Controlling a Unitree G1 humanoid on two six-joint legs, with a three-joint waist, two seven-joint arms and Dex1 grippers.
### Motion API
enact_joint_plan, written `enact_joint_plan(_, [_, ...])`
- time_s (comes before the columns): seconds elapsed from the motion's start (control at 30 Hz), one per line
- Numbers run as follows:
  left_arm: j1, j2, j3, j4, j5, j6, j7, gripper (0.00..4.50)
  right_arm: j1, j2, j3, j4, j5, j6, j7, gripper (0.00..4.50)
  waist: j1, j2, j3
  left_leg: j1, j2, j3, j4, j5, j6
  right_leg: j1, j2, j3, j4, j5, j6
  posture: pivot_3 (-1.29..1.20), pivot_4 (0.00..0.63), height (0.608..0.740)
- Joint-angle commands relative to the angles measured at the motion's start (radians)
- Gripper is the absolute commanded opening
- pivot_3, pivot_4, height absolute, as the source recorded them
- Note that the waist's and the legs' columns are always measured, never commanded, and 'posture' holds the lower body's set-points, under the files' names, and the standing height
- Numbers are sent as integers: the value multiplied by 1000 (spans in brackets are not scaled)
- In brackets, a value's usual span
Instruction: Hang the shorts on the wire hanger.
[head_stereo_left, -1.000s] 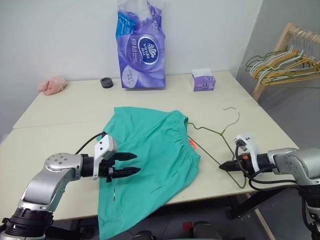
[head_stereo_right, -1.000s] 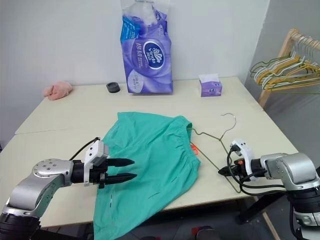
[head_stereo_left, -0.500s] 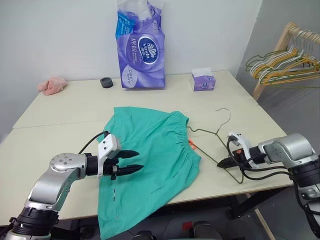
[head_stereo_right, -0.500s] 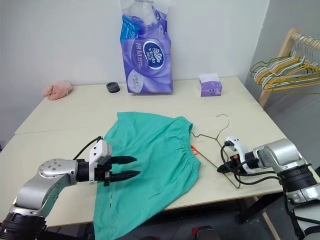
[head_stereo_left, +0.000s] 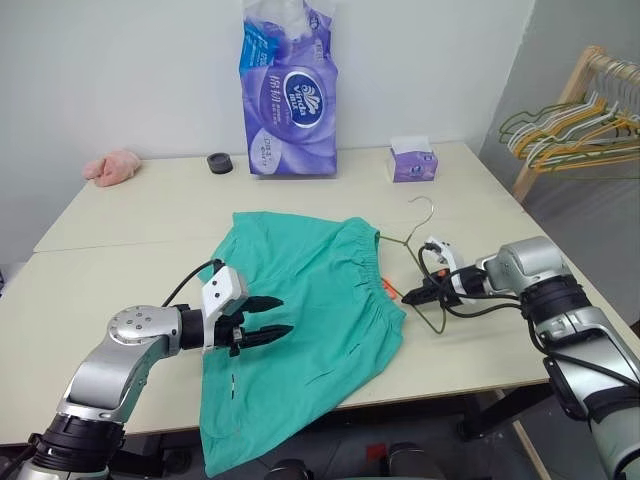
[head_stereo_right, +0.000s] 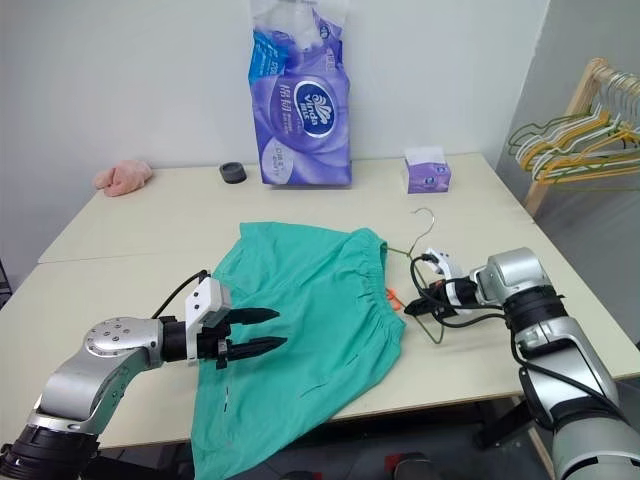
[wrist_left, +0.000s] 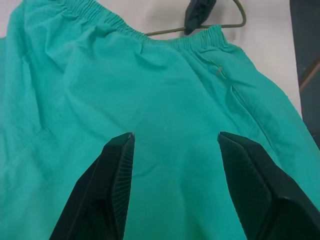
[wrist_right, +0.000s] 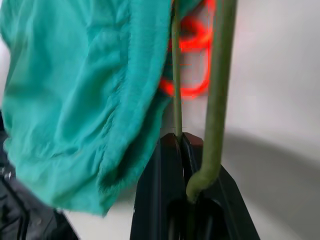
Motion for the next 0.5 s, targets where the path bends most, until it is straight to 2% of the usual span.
enact_joint_plan(0.03, [-15, -15, 15, -34, -11, -7, 23, 2788, -8, 56, -58, 10, 2, 2, -45, 0, 2, 0, 0, 0, 0, 0, 0, 0, 0, 0, 0, 0, 1, 0, 0, -43, 0, 740])
enact_joint_plan(0.37, [-62, -49, 37, 16, -27, -4, 55, 2788, -79, 217, -258, 111, 17, -5, -204, 0, -16, 0, 0, 1, 1, 0, -1, 0, -1, 0, 5, 1, 2, 0, 0, -48, 0, 740])
enact_joint_plan(0.5, [-101, -86, 78, 52, -48, 20, 119, 2788, -78, 220, -283, 6, 15, -72, -206, 0, -16, 0, 0, 1, 1, -1, -1, 0, -1, -1, 4, 1, 2, 0, 0, -54, 0, 740])
